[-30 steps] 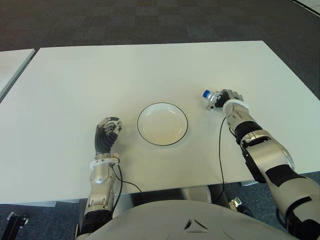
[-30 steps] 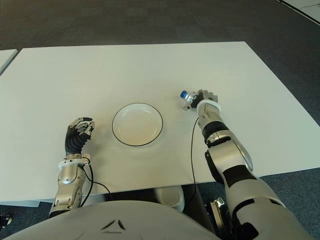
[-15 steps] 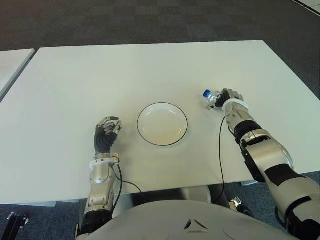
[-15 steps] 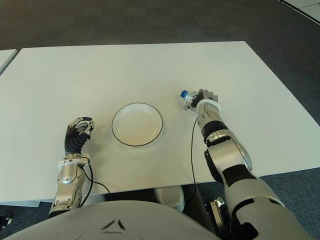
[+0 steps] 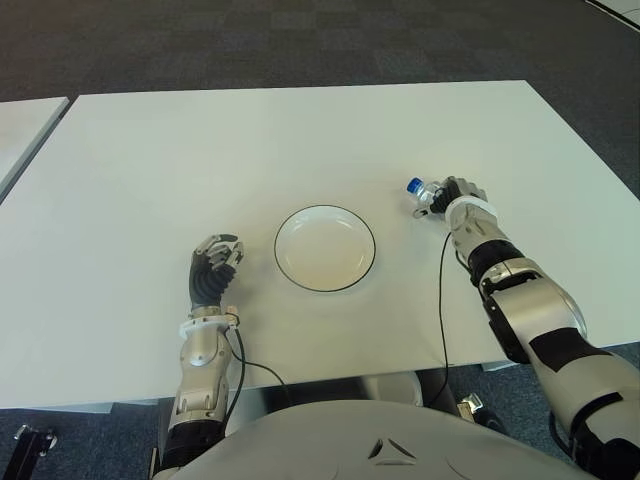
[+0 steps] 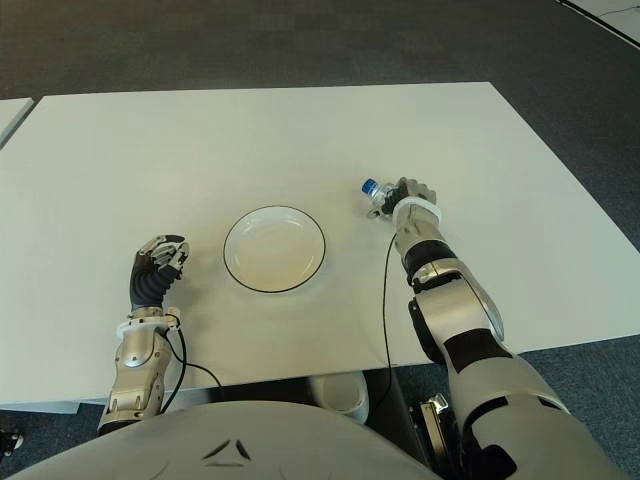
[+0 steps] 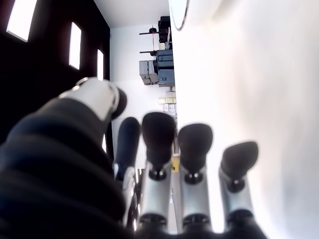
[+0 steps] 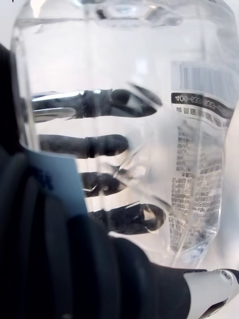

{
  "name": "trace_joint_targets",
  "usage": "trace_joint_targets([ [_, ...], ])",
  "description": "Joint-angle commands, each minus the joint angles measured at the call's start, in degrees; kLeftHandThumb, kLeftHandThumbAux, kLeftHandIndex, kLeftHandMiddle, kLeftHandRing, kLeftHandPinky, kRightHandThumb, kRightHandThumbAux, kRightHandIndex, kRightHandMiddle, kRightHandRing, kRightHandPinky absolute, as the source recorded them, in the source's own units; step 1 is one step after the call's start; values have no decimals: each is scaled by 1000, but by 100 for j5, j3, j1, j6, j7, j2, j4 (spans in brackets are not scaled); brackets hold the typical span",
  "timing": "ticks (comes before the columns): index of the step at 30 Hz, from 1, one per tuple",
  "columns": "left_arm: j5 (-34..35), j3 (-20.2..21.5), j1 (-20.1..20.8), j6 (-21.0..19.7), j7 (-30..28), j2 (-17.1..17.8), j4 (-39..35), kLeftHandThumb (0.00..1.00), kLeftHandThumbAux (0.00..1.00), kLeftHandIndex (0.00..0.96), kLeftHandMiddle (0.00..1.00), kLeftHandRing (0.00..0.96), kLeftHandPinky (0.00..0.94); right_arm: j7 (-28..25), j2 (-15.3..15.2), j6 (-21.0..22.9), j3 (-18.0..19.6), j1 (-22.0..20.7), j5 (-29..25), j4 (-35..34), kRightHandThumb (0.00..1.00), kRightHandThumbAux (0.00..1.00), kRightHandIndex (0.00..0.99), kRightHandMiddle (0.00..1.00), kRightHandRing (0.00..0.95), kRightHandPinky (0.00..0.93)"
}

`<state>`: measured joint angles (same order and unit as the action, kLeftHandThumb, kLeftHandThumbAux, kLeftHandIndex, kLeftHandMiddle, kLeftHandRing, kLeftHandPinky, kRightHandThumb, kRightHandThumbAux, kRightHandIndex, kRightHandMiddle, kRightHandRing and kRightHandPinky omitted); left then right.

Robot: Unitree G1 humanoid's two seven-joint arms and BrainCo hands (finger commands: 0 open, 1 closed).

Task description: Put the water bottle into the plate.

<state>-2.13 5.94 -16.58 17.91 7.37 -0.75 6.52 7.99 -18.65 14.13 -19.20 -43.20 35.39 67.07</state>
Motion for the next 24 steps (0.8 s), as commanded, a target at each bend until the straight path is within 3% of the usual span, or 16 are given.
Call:
trace_joint_targets([
  [1, 33, 28, 1, -126, 26, -32, -25, 704, 716, 435, 749, 758, 754, 78, 291, -110, 107, 650, -317, 133, 697, 726, 438, 849, 845, 858],
  [6, 53, 33, -6, -181, 38, -62, -58, 705, 715, 435, 742, 752, 764, 679, 349, -254, 236, 721, -400, 9, 699, 725, 438, 847, 844, 844],
  [10, 70, 34, -11, -192, 33, -77, -71, 706, 715, 435, 742, 755, 769, 1520, 560, -451, 374, 828, -458, -266, 699, 725, 439, 845, 842, 846],
  [16, 66, 27, -16, -132, 55, -112, -29, 706, 715, 435, 743, 755, 768, 3108, 715, -1897, 537, 1251, -548, -689, 702, 724, 439, 851, 853, 860],
  [24, 6, 0, -48, -149, 80, -177, -71, 705, 715, 435, 733, 745, 751, 4052, 755, -3059, 447, 1361, -409, -727, 705, 723, 439, 873, 877, 883],
])
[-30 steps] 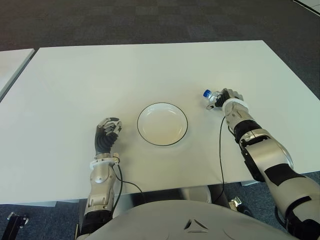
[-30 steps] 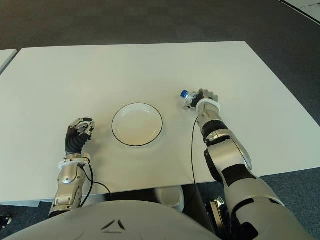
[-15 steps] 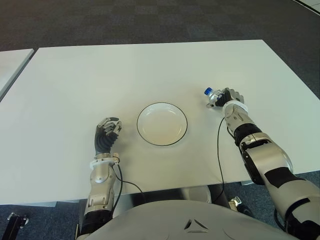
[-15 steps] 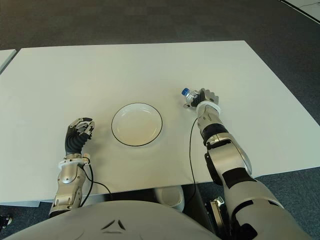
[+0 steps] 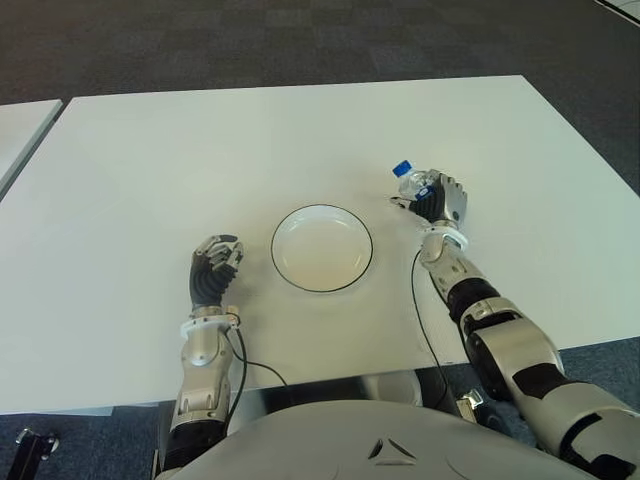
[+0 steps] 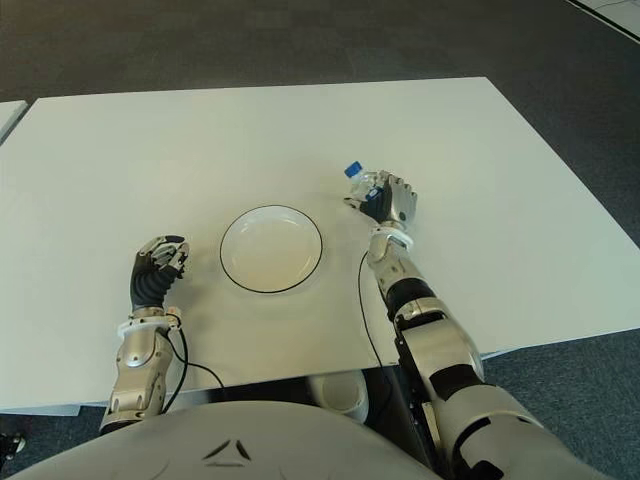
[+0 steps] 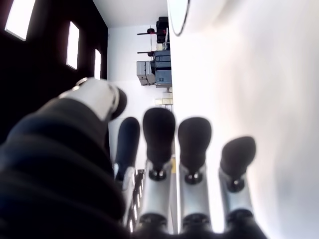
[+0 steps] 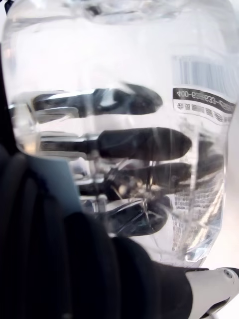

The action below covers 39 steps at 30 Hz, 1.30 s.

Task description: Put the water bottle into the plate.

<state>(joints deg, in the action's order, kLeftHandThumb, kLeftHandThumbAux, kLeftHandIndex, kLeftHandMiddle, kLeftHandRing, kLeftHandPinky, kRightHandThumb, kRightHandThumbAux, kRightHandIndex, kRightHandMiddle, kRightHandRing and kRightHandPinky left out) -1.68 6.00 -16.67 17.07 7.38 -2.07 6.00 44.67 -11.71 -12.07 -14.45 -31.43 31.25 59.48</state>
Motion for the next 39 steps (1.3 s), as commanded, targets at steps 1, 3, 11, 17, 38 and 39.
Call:
trace_joint_targets([
  [1, -53, -12, -45, -66, 86, -51, -27, 705, 715, 435, 735, 749, 760, 462, 65, -534, -39, 190, 21, 29, 706, 722, 439, 877, 881, 885],
  [3, -75, -18, -52, -66, 91, -55, -40, 705, 715, 435, 740, 755, 772, 673, 97, -749, -84, 208, 77, -2, 706, 722, 439, 881, 885, 887],
  [11, -54, -42, -92, -91, 53, -85, -97, 705, 715, 435, 748, 761, 773, 1497, 246, -1262, -423, 256, 495, -246, 705, 723, 438, 893, 894, 888],
  [17, -81, -40, -89, -88, 68, -93, -58, 705, 715, 435, 751, 764, 777, 2037, 203, -1701, -855, 208, 1010, -252, 704, 724, 438, 897, 896, 888],
  [38, -130, -32, -88, 178, 60, -77, 60, 703, 716, 434, 758, 769, 782, 1869, 298, -2841, -2304, -239, 2072, 296, 705, 725, 438, 886, 880, 863],
  [39, -135, -29, -88, 223, 51, -64, 83, 702, 717, 434, 760, 771, 783, 1727, 319, -2864, -2371, -229, 2093, 287, 705, 725, 438, 884, 879, 865],
])
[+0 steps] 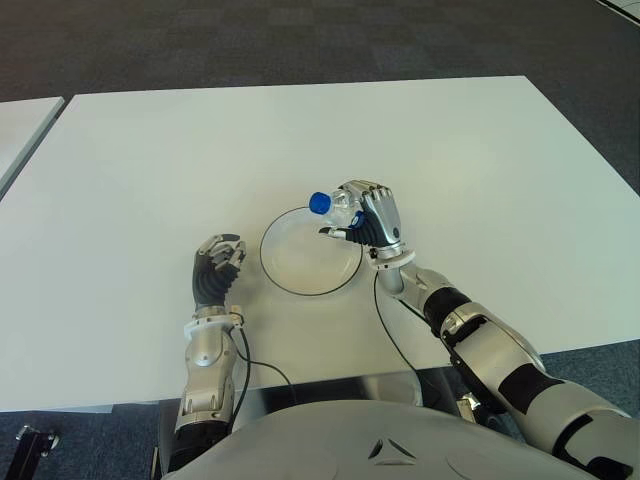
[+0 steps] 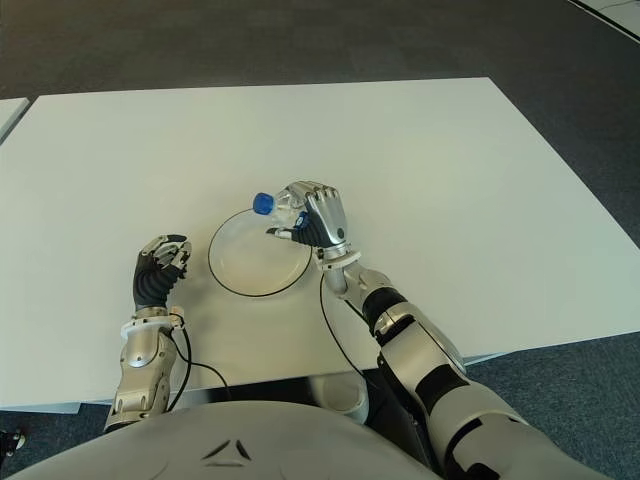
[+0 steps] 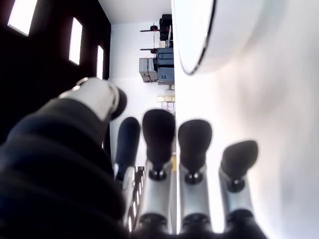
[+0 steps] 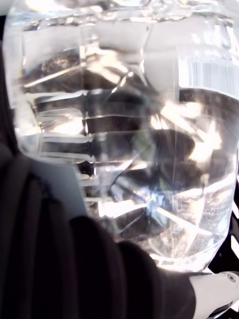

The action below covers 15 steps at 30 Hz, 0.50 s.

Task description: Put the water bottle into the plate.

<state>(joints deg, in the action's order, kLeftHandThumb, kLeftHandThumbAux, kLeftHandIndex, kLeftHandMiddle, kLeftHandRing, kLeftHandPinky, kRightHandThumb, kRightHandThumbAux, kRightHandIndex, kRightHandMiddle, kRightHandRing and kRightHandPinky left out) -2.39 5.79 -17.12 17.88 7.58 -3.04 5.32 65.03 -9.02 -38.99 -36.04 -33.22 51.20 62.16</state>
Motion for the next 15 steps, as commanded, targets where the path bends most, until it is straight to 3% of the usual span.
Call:
trace_joint_targets([
  [1, -67, -6, -42, 171, 26, 42, 169, 702, 717, 434, 761, 773, 783, -405, 64, -185, -255, -44, 111, 13, 705, 724, 438, 884, 880, 871],
  [10, -91, 0, -49, 305, 17, 75, 241, 700, 718, 433, 767, 779, 776, -1312, 74, -121, -512, 32, 95, -75, 707, 721, 438, 900, 890, 897],
  [15, -97, -7, -61, 305, 9, 99, 234, 700, 718, 434, 770, 782, 781, -1680, 38, 240, -713, 23, 293, -174, 709, 719, 439, 905, 896, 901],
])
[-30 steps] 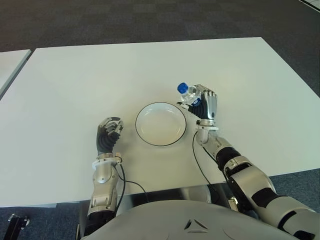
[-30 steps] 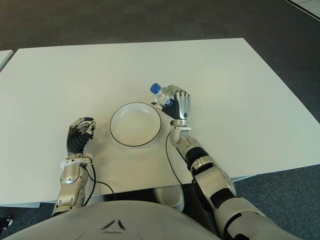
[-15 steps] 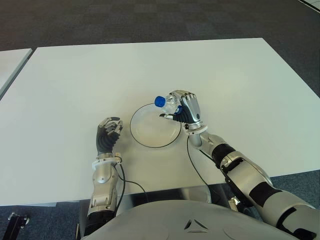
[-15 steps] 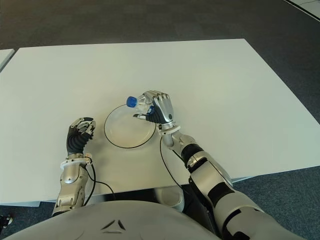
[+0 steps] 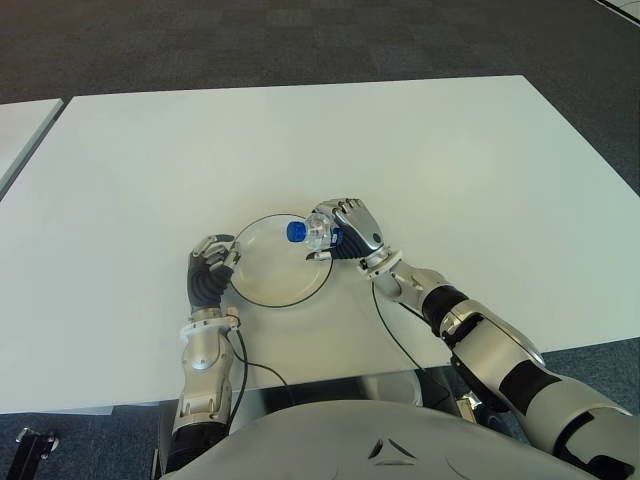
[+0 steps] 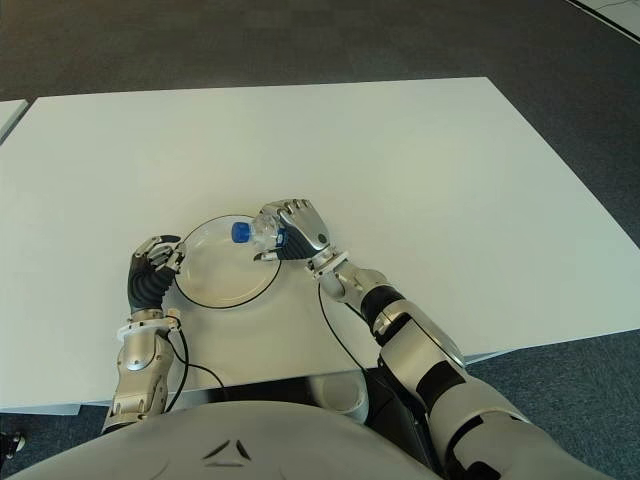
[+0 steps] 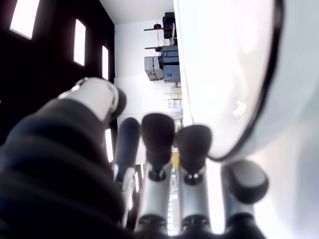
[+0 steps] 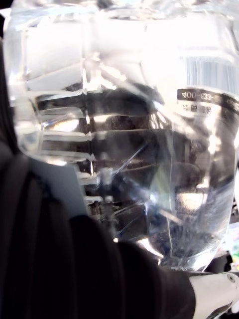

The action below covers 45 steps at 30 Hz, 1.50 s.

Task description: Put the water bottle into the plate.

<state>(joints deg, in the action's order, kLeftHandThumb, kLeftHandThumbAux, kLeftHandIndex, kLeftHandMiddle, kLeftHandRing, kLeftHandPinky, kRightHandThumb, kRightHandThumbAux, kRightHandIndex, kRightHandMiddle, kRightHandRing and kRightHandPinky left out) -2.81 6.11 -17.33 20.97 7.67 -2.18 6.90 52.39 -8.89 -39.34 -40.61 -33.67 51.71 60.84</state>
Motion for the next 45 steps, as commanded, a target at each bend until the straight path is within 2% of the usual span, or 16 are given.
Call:
trace_joint_targets([
  [1, -55, -41, -41, -8, -1, 20, 76, 700, 718, 434, 771, 782, 783, -519, 8, 380, -322, 52, 306, -82, 709, 719, 439, 904, 896, 898],
  [6, -64, -47, -42, 17, -1, 46, 83, 701, 718, 434, 774, 785, 789, -1096, -82, 744, -548, 19, 441, -281, 710, 718, 439, 904, 904, 909],
  [15, -40, -46, -34, 136, -14, 62, 143, 701, 718, 434, 773, 786, 782, -2267, -237, 1105, -729, 45, 368, -670, 709, 717, 440, 907, 903, 913],
  [23, -16, -39, -34, 164, -18, 59, 166, 701, 718, 434, 768, 779, 774, -2956, -404, 1393, -822, 75, 420, -1095, 708, 717, 440, 885, 886, 889],
  [35, -64, -21, 22, 207, 21, 88, 231, 700, 718, 434, 769, 779, 770, -3412, -521, 1800, -802, 255, 346, -1619, 706, 717, 437, 809, 819, 827],
  [45, -33, -13, 52, 167, 25, 77, 236, 700, 718, 433, 769, 778, 777, -3934, -746, 2041, -611, 107, 318, -2330, 707, 717, 439, 837, 851, 884],
])
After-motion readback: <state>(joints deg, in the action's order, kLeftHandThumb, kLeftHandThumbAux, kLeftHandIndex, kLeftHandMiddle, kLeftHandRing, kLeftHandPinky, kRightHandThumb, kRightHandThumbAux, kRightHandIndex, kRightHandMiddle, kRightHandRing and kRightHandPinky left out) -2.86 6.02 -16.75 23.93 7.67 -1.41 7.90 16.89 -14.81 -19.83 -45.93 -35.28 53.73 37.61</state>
